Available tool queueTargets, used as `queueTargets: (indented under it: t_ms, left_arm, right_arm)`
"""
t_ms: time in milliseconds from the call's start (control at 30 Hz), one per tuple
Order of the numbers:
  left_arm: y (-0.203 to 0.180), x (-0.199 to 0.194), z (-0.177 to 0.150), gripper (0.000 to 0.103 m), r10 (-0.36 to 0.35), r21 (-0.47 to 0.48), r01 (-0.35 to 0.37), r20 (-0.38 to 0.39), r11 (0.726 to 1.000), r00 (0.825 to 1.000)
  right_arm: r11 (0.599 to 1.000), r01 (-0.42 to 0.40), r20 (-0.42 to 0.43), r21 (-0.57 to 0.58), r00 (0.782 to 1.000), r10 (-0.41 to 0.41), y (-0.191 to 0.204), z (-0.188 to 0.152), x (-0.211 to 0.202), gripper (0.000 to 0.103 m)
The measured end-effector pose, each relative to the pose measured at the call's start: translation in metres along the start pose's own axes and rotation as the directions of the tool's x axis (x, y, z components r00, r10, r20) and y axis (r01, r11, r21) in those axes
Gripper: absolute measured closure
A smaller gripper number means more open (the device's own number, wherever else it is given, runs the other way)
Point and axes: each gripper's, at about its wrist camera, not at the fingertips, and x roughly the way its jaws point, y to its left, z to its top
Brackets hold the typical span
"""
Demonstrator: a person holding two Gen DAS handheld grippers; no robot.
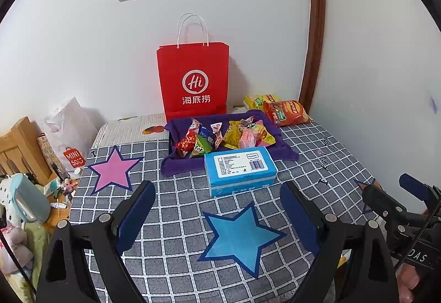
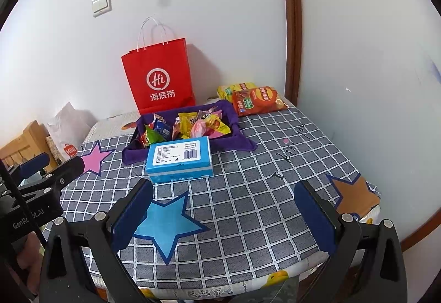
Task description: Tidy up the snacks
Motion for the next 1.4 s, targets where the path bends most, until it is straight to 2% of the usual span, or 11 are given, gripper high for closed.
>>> queueTargets:
  t_ms: [1400]
  left_arm:
    - [0.0010, 0.0046, -0.0003, 0.011, -0.023, -0.004, 0.023, -0.007, 1.000, 1.000]
  right_arm:
    - [1.000, 0.002, 0.016, -0.018, 1.000, -0.002, -0.0001, 0.0018, -0.0021, 0.002]
